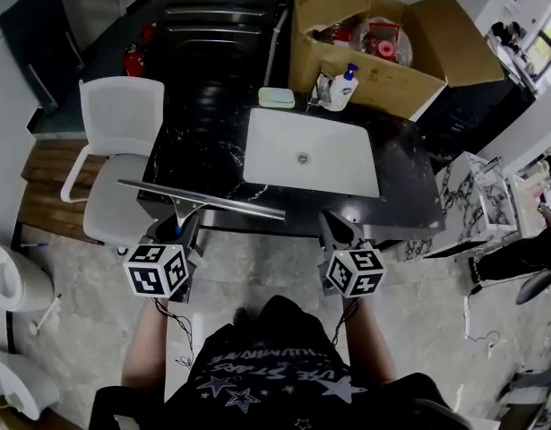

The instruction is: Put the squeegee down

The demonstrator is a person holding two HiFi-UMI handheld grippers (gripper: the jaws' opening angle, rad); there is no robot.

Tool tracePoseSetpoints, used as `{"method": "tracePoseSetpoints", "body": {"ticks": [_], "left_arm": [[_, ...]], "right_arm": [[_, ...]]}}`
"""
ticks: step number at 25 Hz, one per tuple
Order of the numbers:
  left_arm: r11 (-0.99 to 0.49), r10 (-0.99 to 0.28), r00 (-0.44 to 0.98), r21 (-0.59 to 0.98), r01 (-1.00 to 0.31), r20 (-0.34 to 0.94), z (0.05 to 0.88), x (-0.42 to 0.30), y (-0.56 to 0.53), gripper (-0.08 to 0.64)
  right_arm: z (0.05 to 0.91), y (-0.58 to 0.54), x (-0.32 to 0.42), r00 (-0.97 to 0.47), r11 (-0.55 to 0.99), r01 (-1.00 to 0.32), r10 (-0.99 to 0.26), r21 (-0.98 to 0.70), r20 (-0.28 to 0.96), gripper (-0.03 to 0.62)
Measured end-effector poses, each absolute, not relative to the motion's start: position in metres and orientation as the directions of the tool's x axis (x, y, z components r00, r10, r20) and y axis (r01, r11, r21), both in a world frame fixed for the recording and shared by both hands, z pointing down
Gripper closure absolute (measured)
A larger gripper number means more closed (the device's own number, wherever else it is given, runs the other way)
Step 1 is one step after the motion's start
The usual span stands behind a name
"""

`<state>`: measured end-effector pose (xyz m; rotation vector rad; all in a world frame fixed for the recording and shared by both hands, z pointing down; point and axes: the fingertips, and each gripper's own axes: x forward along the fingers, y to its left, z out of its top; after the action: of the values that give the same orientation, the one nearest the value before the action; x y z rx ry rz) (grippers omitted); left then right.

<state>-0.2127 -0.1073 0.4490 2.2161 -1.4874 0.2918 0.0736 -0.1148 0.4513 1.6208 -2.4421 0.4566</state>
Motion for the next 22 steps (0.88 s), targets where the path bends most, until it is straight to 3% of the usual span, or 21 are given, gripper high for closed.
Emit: {"method": "tracePoseSetpoints", "body": {"ticks": [15,22], "left_arm": [[-0.37,-0.794,0.433,0.227,-0.901,0.426,0.437,-0.213,-0.231,0.42],[-0.299,-0.8,0.383,0.247,-0.922,0.461,0.442,-0.22,-0.326,0.42]], "right_arm": [[0.45,-0.235,0.055,-0.437,0.404,-0.899,-0.855,-0.17,0.28,0.537],[0.458,-0.314,0.057,-0.438,0.399,-0.898,-0.847,-0.186,0.302,0.537]]}}
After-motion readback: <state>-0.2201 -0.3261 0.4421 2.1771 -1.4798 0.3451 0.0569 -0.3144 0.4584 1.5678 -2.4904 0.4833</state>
